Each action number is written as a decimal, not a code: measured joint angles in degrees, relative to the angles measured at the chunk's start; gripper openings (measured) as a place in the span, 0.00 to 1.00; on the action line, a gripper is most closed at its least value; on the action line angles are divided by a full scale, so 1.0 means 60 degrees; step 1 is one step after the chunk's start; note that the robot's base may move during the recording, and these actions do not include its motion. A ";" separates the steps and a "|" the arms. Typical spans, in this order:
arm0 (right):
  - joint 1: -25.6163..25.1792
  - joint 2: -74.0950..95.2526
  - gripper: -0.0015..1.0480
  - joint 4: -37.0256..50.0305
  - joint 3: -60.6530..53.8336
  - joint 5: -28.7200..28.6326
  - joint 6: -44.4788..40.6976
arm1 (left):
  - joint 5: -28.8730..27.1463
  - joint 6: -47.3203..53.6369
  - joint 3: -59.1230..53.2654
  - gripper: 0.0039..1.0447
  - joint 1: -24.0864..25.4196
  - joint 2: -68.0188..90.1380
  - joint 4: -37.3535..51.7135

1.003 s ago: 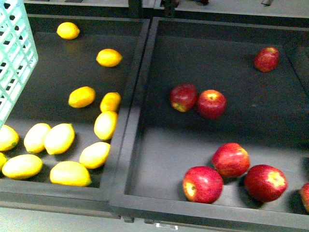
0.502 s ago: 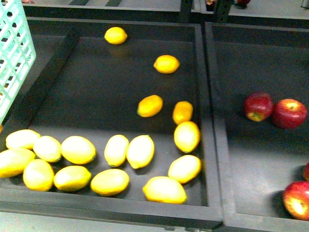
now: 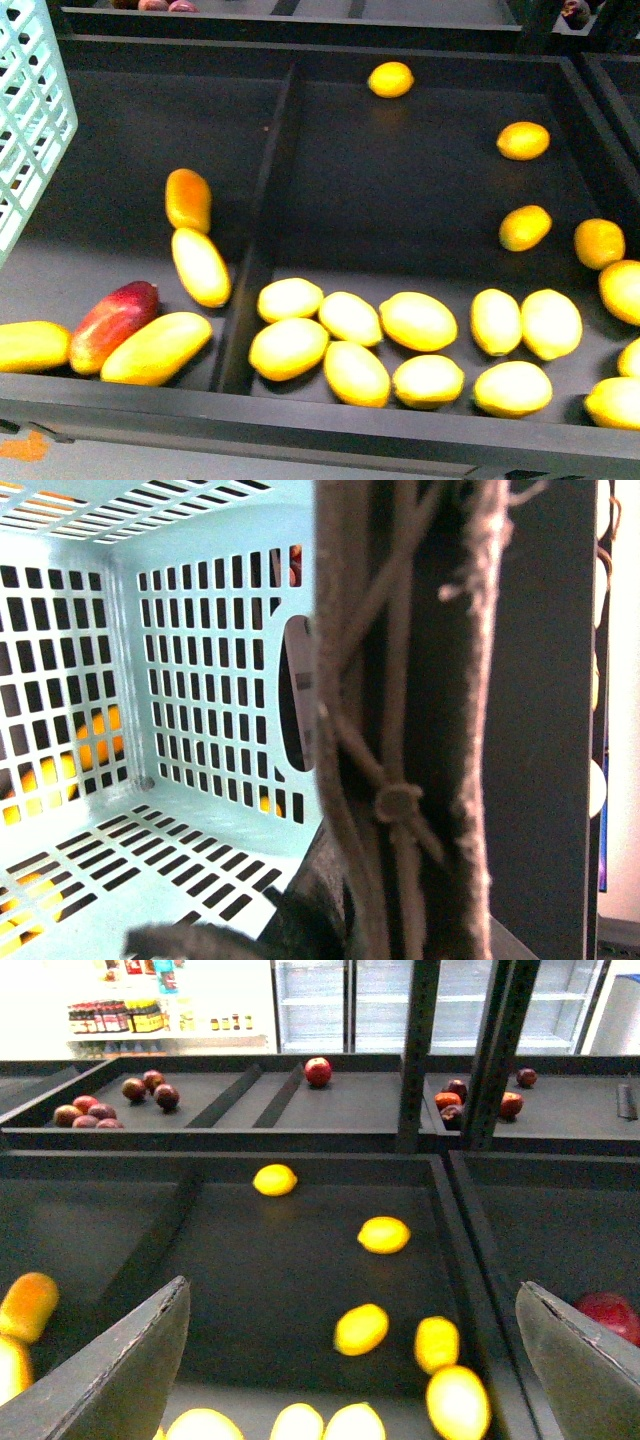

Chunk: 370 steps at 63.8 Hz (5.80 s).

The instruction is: Pick lemon and mango into basket

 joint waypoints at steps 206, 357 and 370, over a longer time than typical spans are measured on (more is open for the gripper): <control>-0.1479 1.9912 0.92 0.1588 0.7486 0.1373 0.8899 | 0.1683 0.4054 0.3078 0.04 -0.5778 0.5941 0.0776; -0.1326 2.4210 0.66 0.0131 1.1887 0.1428 1.0214 | 0.1698 0.4044 0.3078 0.04 -0.5778 0.5952 0.0776; -0.1337 2.3948 0.63 0.0455 1.1402 0.1355 0.9963 | 0.1701 0.4040 0.3078 0.04 -0.5778 0.5956 0.0776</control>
